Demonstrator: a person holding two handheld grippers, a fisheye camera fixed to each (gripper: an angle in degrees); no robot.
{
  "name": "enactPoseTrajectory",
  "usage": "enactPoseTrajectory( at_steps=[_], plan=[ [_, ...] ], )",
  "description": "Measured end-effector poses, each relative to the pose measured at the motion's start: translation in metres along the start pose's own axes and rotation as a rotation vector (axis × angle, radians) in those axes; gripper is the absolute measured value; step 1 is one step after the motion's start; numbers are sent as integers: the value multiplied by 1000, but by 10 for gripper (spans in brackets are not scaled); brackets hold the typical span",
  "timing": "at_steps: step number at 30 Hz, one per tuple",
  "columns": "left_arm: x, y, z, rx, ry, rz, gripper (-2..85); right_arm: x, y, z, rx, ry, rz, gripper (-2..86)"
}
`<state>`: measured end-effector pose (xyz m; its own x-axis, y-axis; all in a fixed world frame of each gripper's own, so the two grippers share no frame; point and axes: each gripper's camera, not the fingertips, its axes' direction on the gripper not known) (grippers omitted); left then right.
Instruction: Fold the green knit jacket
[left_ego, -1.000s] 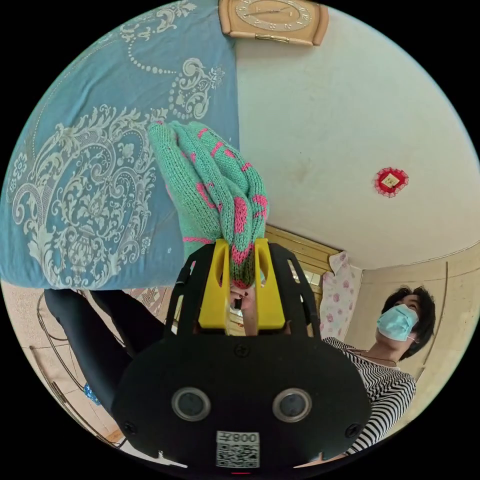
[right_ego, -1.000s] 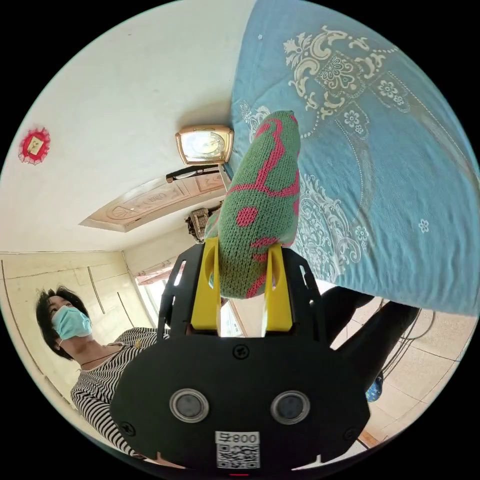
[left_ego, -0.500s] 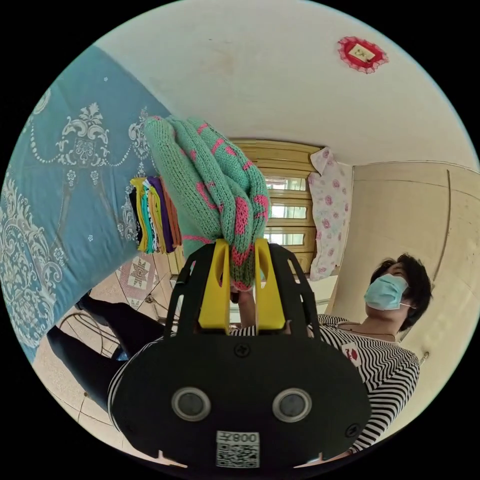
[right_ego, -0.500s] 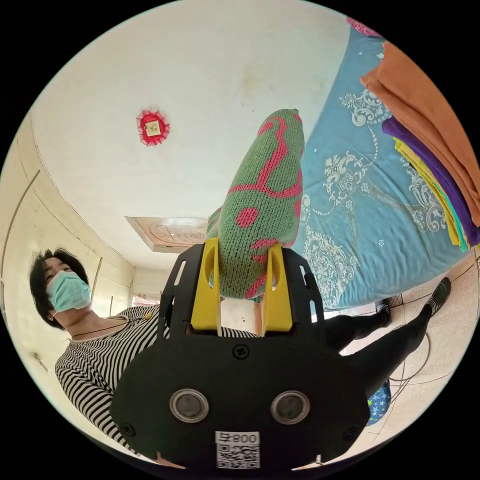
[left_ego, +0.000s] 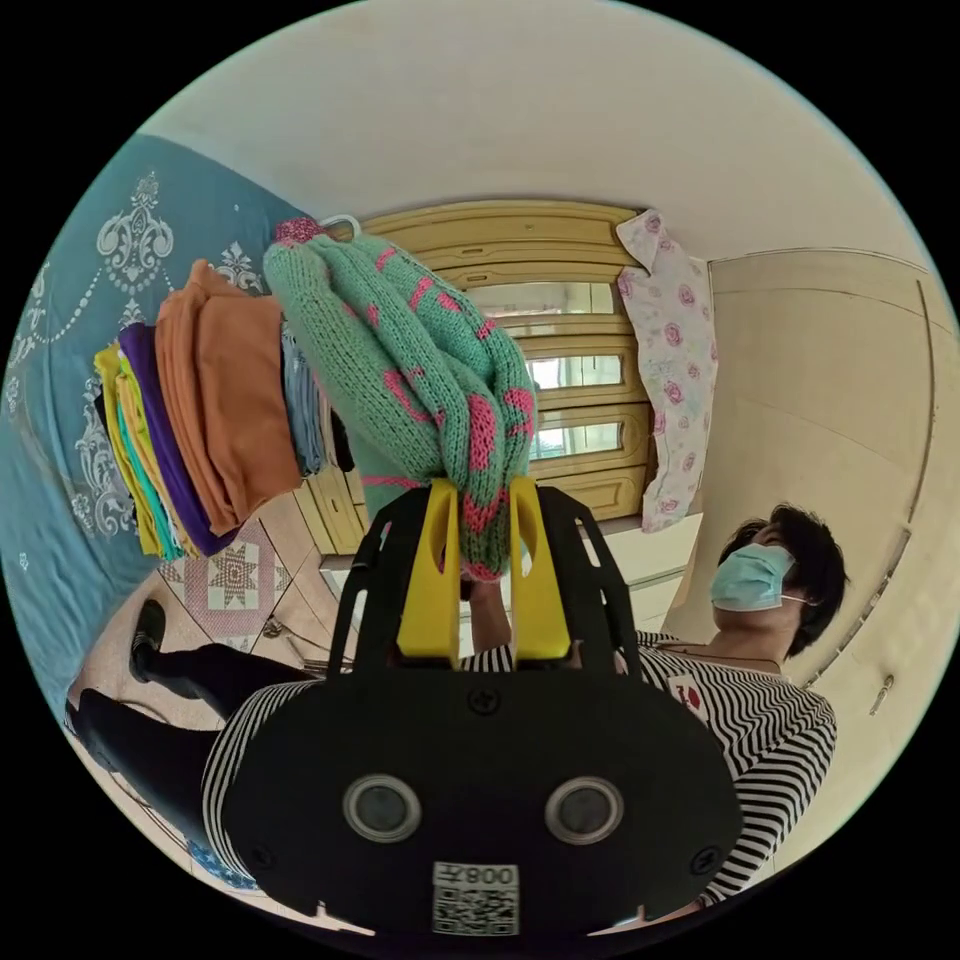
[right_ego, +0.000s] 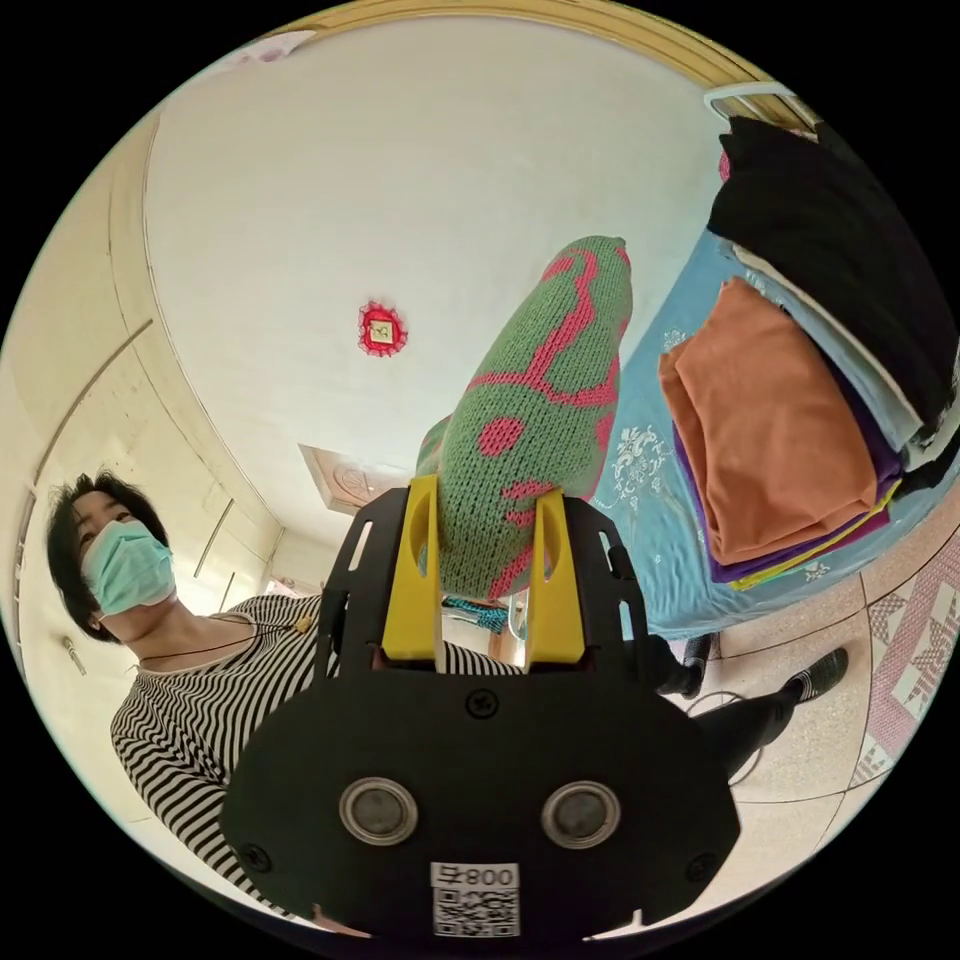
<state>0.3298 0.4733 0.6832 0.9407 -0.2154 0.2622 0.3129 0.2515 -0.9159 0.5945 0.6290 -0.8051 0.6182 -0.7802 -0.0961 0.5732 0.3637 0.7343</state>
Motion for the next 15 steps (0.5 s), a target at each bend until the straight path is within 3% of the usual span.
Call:
enactPoseTrajectory(
  at_steps=[5, 15],
  plan=[
    [-2, -49, 113, -66, 12, 43, 83, 38, -11, -113, 65, 6, -34, 131],
    [-41, -150, 284, -190, 30, 82, 83, 148, -37, -258, 178, 27, -24, 131]
  ],
)
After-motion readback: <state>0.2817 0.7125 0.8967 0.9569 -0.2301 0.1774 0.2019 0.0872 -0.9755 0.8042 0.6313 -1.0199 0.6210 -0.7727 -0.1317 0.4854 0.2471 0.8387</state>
